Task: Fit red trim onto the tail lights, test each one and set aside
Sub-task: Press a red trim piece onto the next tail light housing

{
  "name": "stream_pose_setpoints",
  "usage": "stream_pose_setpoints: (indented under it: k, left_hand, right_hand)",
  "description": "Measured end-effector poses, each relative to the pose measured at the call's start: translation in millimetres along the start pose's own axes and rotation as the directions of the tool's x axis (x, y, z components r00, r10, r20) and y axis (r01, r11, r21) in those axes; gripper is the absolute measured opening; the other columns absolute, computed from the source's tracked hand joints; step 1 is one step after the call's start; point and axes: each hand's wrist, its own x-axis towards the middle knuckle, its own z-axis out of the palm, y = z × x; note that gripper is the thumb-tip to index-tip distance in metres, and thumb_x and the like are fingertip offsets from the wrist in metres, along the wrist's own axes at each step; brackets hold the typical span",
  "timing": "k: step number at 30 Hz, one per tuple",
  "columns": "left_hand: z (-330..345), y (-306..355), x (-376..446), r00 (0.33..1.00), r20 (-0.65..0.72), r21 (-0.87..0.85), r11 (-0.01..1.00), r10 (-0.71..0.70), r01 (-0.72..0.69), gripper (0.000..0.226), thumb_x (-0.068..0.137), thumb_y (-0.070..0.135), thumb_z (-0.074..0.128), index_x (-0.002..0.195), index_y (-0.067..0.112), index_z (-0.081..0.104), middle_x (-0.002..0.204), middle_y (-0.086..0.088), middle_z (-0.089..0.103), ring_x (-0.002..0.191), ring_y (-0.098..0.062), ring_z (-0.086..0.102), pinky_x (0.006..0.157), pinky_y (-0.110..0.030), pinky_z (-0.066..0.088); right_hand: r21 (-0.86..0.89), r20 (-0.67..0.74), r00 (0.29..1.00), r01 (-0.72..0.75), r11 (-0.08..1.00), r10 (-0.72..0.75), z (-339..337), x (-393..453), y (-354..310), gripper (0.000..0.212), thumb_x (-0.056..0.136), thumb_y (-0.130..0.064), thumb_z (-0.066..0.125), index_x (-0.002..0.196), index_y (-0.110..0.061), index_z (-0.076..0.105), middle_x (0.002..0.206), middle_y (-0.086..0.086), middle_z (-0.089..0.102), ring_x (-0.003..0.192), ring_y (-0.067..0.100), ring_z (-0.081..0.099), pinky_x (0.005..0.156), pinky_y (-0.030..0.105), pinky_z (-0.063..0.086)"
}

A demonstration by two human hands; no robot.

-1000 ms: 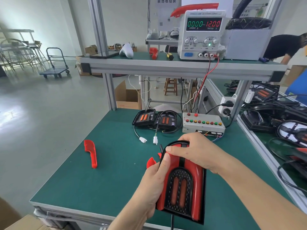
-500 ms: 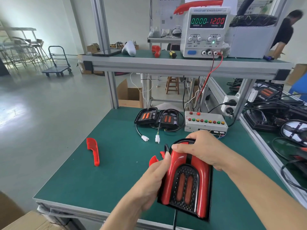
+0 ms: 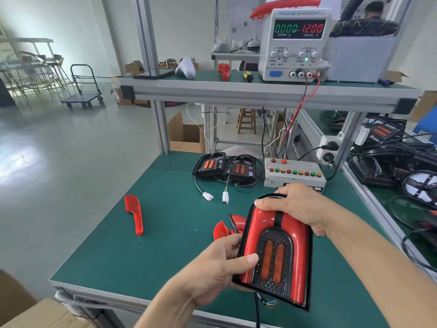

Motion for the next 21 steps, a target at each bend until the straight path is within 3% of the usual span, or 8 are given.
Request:
stream_pose_setpoints:
  k: [4, 9, 13, 17, 21]
  left_hand:
    - [1.7, -3.4, 1.1, 1.000, -0.028, -0.032, 0.999, -0.006, 0.005, 0.051, 0.090, 0.013, 0.069, 0.137, 0.001, 0.055, 0.136, -0.029, 0.060, 0.127, -0.052, 0.054, 0.103, -0.070, 0.044]
    - [4.1, -1.3, -0.2, 1.000, -0.028, -0.062, 0.998, 0.013, -0.015, 0.050, 0.090, 0.013, 0.069, 0.136, 0.000, 0.056, 0.134, -0.026, 0.062, 0.123, -0.042, 0.062, 0.103, -0.059, 0.050]
    - [7.0, -3.6, -0.2, 0.999, -0.038, -0.077, 0.997, 0.024, -0.027, 0.049, 0.089, 0.011, 0.070, 0.135, -0.001, 0.057, 0.133, -0.029, 0.062, 0.120, -0.041, 0.062, 0.104, -0.059, 0.049]
    - [7.0, -4.8, -1.1, 0.998, -0.053, -0.067, 0.997, 0.029, -0.032, 0.051, 0.087, 0.012, 0.073, 0.134, -0.002, 0.057, 0.133, -0.034, 0.059, 0.120, -0.048, 0.060, 0.105, -0.062, 0.047]
    - [8.0, -5.2, -1.8, 0.996, -0.084, -0.038, 0.998, 0.041, -0.044, 0.050, 0.086, 0.014, 0.076, 0.130, -0.002, 0.059, 0.129, -0.035, 0.061, 0.114, -0.047, 0.064, 0.103, -0.059, 0.051]
  right_hand:
    - [-0.031, 0.007, 1.000, 0.009, 0.999, -0.009, 0.7, 0.9, -0.7, 0.040, 0.072, -0.031, 0.090, 0.093, 0.001, 0.076, 0.085, 0.020, 0.078, 0.070, 0.031, 0.074, 0.066, 0.038, 0.063]
    - [-0.159, -0.023, 0.999, 0.043, 0.986, -0.047, -0.5, -1.3, -1.9, 0.040, 0.068, -0.045, 0.090, 0.086, -0.012, 0.077, 0.081, 0.010, 0.079, 0.073, 0.029, 0.077, 0.072, 0.044, 0.064]
    - [-0.432, -0.053, 0.986, 0.121, 0.894, -0.159, -1.1, -5.0, -2.5, 0.047, 0.059, -0.073, 0.075, 0.083, -0.033, 0.074, 0.080, -0.010, 0.077, 0.069, 0.010, 0.074, 0.075, 0.040, 0.063]
    - [-0.611, -0.014, 0.961, 0.212, 0.763, -0.278, -0.4, -7.7, -6.3, 0.054, 0.054, -0.085, 0.069, 0.095, -0.048, 0.069, 0.089, -0.024, 0.070, 0.079, -0.007, 0.065, 0.074, 0.023, 0.057]
    - [-0.590, 0.061, 0.965, 0.240, 0.771, -0.254, -0.9, -10.7, -8.3, 0.057, 0.053, -0.085, 0.075, 0.095, -0.048, 0.066, 0.086, -0.026, 0.070, 0.076, -0.010, 0.066, 0.066, 0.018, 0.054]
